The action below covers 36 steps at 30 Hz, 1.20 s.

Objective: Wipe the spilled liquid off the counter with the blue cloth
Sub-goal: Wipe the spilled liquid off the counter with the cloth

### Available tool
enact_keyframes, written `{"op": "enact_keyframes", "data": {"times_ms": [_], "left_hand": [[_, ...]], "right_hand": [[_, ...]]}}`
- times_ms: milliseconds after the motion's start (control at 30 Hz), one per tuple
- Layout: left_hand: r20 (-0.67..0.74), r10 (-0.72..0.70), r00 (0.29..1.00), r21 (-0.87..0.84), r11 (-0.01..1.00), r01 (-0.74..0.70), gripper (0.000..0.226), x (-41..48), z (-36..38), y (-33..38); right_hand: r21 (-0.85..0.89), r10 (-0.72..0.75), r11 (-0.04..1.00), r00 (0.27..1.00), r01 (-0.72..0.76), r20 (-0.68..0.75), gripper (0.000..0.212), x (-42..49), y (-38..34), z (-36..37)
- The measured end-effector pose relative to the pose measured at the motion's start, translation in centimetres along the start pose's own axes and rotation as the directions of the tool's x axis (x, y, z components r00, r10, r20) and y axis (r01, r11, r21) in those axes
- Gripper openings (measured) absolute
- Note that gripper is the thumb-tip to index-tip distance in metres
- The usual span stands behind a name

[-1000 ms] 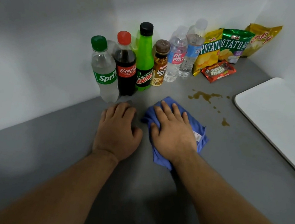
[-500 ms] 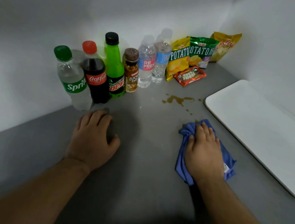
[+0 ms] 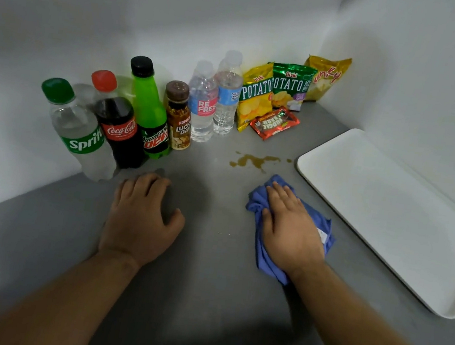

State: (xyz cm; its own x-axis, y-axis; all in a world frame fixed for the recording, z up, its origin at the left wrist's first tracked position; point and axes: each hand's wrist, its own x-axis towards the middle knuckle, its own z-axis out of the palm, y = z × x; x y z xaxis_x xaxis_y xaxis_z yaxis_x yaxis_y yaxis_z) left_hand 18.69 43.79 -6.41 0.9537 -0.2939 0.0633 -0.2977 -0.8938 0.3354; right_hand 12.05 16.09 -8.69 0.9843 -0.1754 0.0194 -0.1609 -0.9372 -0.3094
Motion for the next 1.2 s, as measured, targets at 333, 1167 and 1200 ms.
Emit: {"op": "enact_keyframes", "data": {"times_ms": [333,1167,1200], "left_hand": [[0.017,0.01,1.0,0.007,1.0,-0.01,0.064,0.2,-0.1,0.2],[0.004,0.012,1.0,0.013,1.0,-0.012,0.064,0.3,0.3,-0.2],[0.0,0.013,1.0,0.007,1.0,-0.013,0.066,0.3,0.3,-0.2]], "right_hand": [[-0.025,0.235,0.971,0.971,-0.236,-0.041,0.059,6.8,-0.7,-0.3],[-0.012,-0.016,1.0,0.999,0.017,0.028,0.056,8.9,-3.0,0.4],[-0.003,-0.068,0.998,0.997,0.068,0.038,0.056,8.2,-3.1,0.4]]}}
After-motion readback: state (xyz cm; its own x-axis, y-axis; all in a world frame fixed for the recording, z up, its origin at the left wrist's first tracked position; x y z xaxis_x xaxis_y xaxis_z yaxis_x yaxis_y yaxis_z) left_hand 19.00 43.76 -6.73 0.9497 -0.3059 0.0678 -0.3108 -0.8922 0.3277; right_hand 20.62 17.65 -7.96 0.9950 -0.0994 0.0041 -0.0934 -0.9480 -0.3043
